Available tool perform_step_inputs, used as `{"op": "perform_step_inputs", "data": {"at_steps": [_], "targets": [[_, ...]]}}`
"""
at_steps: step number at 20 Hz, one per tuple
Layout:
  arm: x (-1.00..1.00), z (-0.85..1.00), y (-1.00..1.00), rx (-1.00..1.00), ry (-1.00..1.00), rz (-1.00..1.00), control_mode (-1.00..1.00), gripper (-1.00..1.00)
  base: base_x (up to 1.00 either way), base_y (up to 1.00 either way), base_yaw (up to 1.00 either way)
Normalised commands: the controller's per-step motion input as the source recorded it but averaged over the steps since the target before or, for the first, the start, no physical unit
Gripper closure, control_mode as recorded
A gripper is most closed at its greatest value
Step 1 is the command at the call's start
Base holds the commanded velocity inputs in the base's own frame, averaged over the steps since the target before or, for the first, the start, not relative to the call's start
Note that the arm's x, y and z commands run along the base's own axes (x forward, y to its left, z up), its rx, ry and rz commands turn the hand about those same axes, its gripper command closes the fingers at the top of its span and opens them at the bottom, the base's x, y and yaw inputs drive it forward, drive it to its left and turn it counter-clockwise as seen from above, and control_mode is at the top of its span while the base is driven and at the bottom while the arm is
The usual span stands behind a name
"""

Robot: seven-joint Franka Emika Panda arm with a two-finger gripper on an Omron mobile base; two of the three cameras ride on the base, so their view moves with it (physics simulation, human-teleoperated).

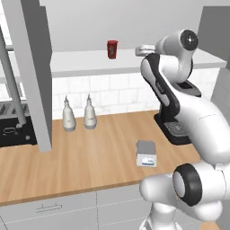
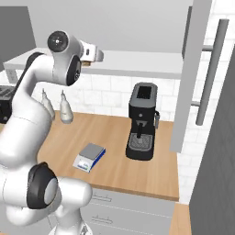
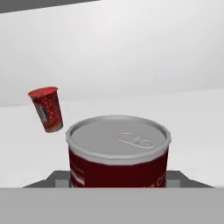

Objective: Pick the canned food and place it on the digital scale for weighing, and close the cabinet.

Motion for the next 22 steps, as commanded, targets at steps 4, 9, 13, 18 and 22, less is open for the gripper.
{"op": "perform_step_inputs", "data": {"at_steps": [4,9,13,18,22], "targets": [[-1.0,-0.01,-0.16,0.0,0.0,0.0,-1.0,1.0,0.0,0.0,0.0],[-0.33,-0.42,-0.14,0.04,0.0,0.1,-1.0,1.0,0.0,0.0,0.0],[-0.06,-0.68,-0.36,0.08,-0.02,0.26,-1.0,1.0,0.0,0.0,0.0],[-0.04,-0.81,-0.4,0.1,0.0,0.27,-1.0,1.0,0.0,0.0,0.0],[-0.03,-0.85,-0.28,0.13,0.0,0.24,-1.0,1.0,0.0,0.0,0.0]]}}
